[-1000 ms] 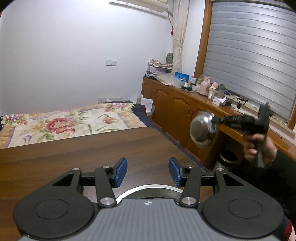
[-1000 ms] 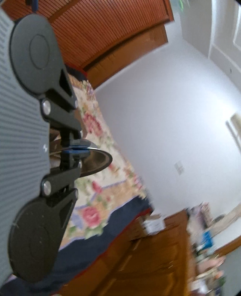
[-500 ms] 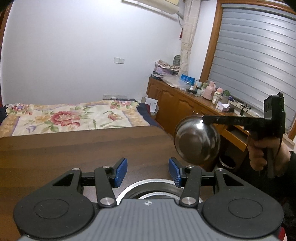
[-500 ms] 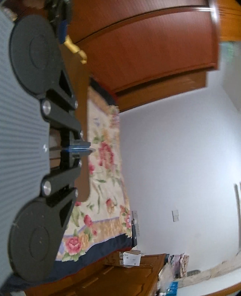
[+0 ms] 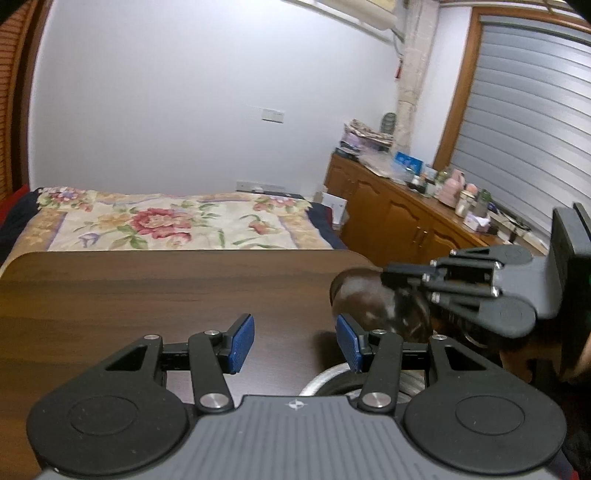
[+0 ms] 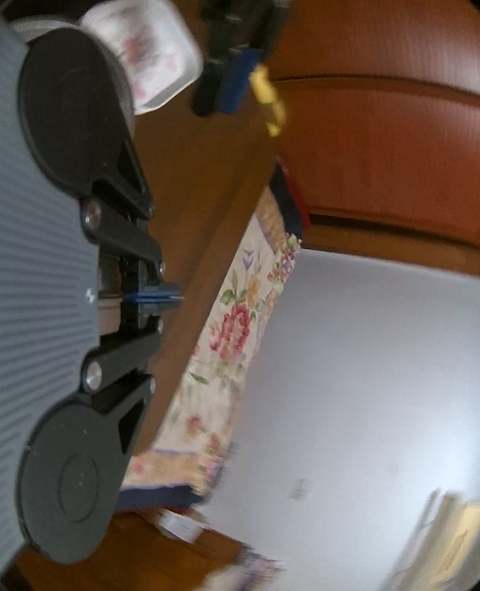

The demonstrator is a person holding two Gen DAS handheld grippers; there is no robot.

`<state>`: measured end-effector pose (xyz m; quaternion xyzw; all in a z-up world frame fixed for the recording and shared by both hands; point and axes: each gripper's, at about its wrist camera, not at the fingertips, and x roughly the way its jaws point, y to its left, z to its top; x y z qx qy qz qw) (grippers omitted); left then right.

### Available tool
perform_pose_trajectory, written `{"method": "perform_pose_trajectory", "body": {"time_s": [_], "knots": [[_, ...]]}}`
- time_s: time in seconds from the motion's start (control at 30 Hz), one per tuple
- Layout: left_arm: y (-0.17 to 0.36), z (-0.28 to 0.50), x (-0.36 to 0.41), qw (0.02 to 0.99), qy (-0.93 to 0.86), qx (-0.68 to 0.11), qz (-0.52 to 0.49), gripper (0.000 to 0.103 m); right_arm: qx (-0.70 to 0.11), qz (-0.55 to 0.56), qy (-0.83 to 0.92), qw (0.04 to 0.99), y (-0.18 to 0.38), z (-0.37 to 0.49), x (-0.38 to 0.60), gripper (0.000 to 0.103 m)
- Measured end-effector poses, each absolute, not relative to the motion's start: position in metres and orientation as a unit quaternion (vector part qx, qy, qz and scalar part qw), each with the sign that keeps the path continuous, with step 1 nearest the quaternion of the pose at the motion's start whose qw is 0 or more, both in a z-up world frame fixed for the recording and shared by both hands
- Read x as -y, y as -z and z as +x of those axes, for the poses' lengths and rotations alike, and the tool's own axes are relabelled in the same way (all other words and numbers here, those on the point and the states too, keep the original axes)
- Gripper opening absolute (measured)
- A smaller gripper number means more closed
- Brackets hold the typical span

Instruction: Organize plates and bowls

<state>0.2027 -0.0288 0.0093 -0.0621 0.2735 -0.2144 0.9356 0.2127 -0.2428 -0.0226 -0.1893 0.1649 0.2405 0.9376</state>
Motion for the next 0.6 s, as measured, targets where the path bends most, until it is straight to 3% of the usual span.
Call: {"method": "perform_pose_trajectory", "body": {"time_s": [0.23,0.6], "knots": [[-0.003,0.231,0.018,0.934,0.197,-0.289,-0.071,0.052,-0.168,-0.245,-0.266,0.917,0.029,0.224,0.205,0.002],[0.016,0.3,0.028,0.919,0.183,-0.34,-0.077,0.052,-0.247,-0.164,-0.314,0.902,0.036,0.258,0.206,0.006]]}}
